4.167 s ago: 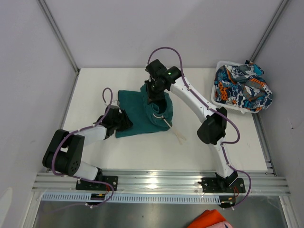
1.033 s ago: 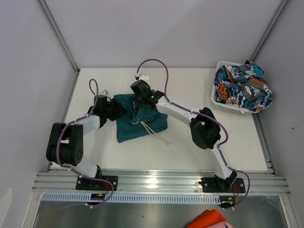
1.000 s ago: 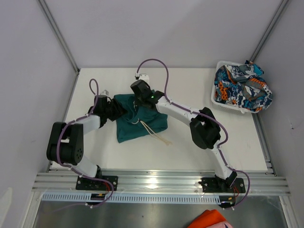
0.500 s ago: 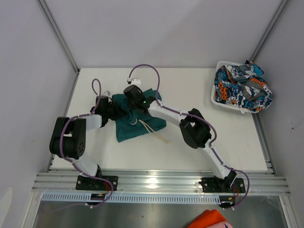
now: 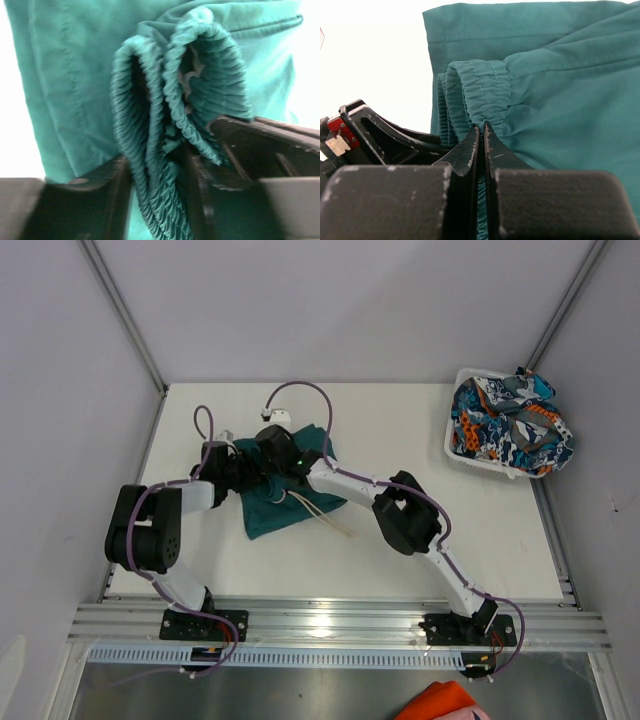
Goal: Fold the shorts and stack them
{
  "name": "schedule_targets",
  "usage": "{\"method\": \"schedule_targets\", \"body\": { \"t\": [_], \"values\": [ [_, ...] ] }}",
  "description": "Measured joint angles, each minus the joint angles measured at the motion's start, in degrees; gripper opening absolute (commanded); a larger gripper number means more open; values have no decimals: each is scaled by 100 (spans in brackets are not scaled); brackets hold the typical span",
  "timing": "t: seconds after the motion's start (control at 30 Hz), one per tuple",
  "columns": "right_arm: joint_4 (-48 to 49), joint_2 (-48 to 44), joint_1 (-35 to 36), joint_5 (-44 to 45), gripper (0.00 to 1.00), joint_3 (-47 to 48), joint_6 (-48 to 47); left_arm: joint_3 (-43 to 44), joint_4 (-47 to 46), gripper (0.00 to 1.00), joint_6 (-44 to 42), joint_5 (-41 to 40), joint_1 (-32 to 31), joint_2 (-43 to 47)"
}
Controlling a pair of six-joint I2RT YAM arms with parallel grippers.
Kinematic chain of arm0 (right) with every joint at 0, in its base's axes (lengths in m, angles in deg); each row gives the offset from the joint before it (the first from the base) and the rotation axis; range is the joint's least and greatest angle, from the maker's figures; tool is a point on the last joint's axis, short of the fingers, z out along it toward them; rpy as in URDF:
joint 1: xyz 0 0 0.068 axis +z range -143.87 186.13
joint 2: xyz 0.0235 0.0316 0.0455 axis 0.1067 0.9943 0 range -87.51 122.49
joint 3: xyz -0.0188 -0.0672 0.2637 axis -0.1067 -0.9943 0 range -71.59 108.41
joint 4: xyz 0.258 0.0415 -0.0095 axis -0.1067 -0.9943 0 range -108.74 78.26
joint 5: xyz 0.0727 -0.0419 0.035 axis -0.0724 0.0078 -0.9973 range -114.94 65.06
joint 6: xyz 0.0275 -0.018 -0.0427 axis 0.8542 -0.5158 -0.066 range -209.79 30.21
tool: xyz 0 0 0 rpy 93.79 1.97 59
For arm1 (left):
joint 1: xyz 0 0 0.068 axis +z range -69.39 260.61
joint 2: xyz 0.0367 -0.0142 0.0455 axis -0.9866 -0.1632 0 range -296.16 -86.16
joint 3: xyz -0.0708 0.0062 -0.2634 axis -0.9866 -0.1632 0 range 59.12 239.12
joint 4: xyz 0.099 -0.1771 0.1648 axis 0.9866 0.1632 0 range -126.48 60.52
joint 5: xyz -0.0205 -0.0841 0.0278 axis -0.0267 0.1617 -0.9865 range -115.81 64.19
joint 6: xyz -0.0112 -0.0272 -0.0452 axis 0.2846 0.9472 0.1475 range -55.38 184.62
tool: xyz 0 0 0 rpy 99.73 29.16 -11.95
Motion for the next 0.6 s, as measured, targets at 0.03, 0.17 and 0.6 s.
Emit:
{"method": "schedule_targets", "body": {
  "t": [0.03,0.17,0.6],
  "values": [
    [66,4,7,-15,0,-42,50,-2,-4,54,13,2,2,0],
    [297,17,13,-37,0,-210,267,-118,-129,59,83,20,98,0],
    [584,39,-44,-363,0,-479,702,-1021,-1370,42,693,658,492,192]
  ]
}}
